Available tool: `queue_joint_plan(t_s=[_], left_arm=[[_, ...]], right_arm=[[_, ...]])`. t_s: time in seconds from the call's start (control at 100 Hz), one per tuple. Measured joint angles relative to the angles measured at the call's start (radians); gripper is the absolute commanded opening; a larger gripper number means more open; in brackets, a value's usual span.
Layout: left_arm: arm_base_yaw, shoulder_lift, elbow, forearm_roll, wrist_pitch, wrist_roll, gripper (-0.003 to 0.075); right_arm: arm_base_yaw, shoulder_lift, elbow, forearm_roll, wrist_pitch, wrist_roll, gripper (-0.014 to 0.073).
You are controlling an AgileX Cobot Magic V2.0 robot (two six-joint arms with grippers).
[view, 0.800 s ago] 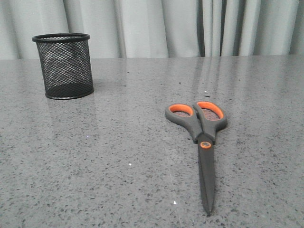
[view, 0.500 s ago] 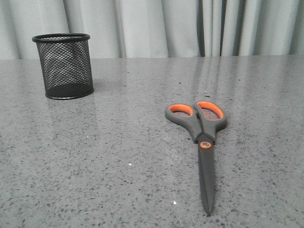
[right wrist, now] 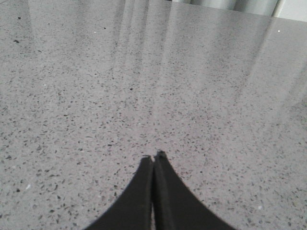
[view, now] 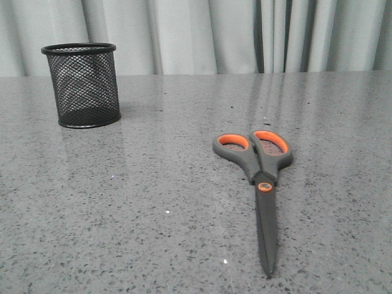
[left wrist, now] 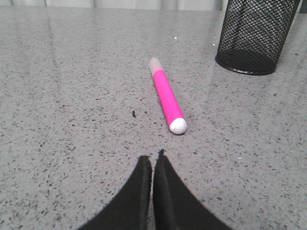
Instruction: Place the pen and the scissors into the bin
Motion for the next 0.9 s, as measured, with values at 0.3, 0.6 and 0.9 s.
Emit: queue_joint_plan(t_s=[0.3, 0.6, 0.9], left_arm=[[0.0, 0.0, 0.0, -0.018, -0.017, 0.0, -0.0019], [0.0, 0.0, 0.0, -0.448, -0.366, 0.0, -0.0019], [0.0, 0.0, 0.0, -0.786, -0.602, 0.0, -0.0019]], right_arm=[[0.0, 0.0, 0.0, 0.273, -0.242, 0.006, -0.0058], [0.0, 0.0, 0.0, 0.392, -0.467, 0.01, -0.0058], [0.0, 0.0, 0.0, 0.532, -0.532, 0.052, -0.0057]])
